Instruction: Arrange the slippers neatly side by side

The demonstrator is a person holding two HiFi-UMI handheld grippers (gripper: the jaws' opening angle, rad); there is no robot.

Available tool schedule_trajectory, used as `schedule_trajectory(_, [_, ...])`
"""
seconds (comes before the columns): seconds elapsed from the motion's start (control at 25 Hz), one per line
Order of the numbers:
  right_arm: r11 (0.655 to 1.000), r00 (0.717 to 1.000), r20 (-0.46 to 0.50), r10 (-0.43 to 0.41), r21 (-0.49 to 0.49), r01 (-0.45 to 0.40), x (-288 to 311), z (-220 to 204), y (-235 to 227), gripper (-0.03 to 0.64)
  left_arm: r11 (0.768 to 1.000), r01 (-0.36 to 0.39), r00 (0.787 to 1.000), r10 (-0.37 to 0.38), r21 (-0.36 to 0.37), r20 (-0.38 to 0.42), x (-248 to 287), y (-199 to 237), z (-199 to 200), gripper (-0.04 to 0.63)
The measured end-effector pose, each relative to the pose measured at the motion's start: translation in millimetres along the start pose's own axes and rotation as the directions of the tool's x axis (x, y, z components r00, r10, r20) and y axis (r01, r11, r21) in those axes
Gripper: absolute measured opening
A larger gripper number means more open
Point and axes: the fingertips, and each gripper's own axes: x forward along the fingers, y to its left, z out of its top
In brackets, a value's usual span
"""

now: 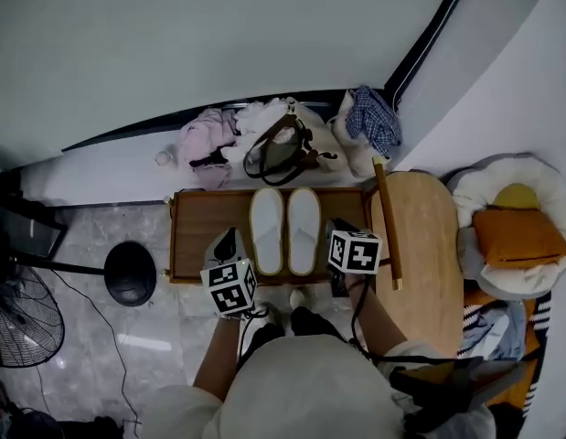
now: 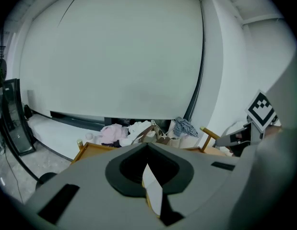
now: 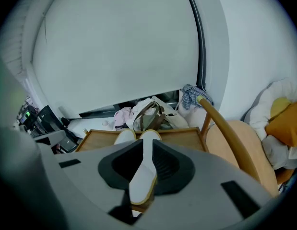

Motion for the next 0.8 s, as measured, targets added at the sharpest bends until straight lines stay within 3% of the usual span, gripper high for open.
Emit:
schedule_trajectory(0.56, [1.0,0.986,0.166,-0.018,-0.009,0.02,-53,59,-34,0.054,1.0,0.016,0.988,-0.019,0.018,0.152,-2,-6,73,0.017])
schedule_trajectory(0.8, [0.998,0.973,0.229,-0.041,-0.031,0.049,-66,87,-41,0.043,0.999,0.037,0.985,-0.036,-0.003,0.167,4,-3,91,0.016])
